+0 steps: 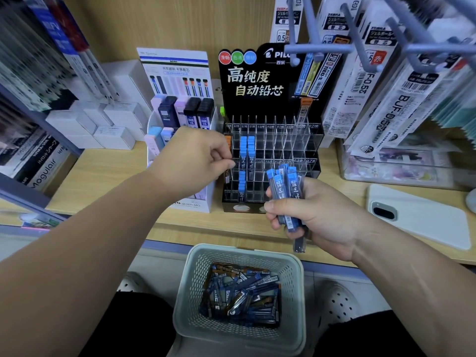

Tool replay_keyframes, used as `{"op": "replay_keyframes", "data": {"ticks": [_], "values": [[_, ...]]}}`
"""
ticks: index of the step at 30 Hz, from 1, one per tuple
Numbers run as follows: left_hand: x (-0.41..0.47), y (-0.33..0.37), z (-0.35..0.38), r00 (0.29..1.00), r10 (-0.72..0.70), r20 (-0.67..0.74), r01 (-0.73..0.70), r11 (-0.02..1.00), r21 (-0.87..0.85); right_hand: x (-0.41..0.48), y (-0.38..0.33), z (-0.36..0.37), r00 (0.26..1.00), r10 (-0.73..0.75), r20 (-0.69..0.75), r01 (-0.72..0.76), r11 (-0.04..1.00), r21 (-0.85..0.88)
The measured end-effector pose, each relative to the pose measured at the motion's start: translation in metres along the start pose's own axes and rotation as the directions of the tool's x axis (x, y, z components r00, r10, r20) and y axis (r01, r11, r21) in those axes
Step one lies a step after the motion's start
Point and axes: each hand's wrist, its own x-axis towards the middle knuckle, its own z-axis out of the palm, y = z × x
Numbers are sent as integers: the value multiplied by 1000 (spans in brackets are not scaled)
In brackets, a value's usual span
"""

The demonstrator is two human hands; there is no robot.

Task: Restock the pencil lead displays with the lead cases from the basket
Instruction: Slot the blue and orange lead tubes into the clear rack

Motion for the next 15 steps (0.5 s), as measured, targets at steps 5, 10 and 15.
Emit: {"op": "replay_keyframes", "data": {"ticks": [5,10,15], "values": [[-1,-4,-7,998,6,59,-6,1000,9,0,0,0,1000,-2,2,2,1000,-2],[-2,-4,-6,999,14,38,-14,1000,5,1,0,1,1000,-3,2,3,1000,-2],[-3,-2,2,1000,13,-1,-13,1000,-11,2,1,0,1000,-4,-1,4,1000,-6]]}}
